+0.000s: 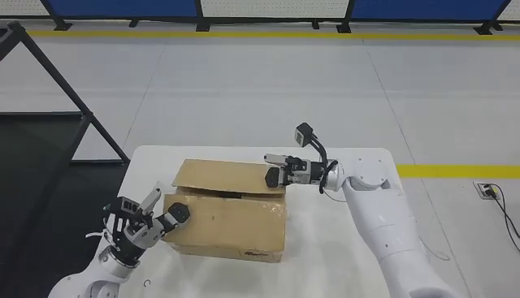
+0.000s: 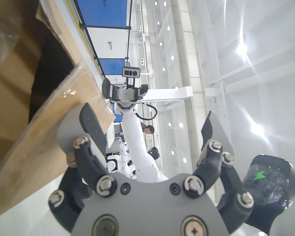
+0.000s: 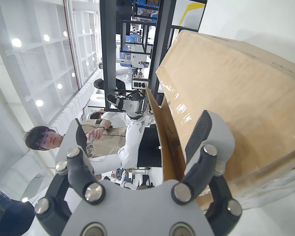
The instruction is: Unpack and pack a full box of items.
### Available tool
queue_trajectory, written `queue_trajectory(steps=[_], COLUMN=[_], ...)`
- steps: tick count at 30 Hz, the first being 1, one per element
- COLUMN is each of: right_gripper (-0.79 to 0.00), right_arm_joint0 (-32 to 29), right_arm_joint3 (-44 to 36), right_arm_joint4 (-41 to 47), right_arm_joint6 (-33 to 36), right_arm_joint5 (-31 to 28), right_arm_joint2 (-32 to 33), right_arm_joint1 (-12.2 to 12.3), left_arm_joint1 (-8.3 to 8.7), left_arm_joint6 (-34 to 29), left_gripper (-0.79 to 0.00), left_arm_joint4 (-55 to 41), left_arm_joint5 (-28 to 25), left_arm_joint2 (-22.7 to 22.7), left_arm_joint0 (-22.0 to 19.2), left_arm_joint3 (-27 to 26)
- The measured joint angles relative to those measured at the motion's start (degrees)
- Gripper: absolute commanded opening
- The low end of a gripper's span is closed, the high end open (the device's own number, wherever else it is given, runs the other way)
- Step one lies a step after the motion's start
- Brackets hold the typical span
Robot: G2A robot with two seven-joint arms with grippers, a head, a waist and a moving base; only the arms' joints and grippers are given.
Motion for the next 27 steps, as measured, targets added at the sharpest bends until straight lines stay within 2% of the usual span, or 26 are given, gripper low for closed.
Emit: queue_trajectory(steps=[13, 19, 27], right_gripper=[0.0, 0.0, 0.0], right_arm_joint0=[-8.7, -11.0, -13.3], right_arm_joint3=[-15.2, -19.0, -21.4], right_arm_joint4=[1.1, 1.7, -0.2], right_arm_joint6=[-3.7, -4.9, -7.2], right_arm_joint5=[9.3, 14.1, 17.3], right_arm_joint2=[-2.6, -3.6, -5.0], right_arm_joint1=[1.1, 1.7, 2.5], left_arm_joint1=[-0.49, -0.7, -0.87], left_arm_joint6=[8.3, 10.5, 11.5], left_gripper=[0.0, 0.0, 0.0], left_arm_joint4=[1.2, 1.1, 1.0], left_arm_joint5=[2.1, 2.4, 1.7], left_arm_joint2=[2.6, 3.3, 3.9], left_arm_joint0=[-0.8, -1.0, -0.9], left_arm_joint3=[-0.6, -0.6, -0.7])
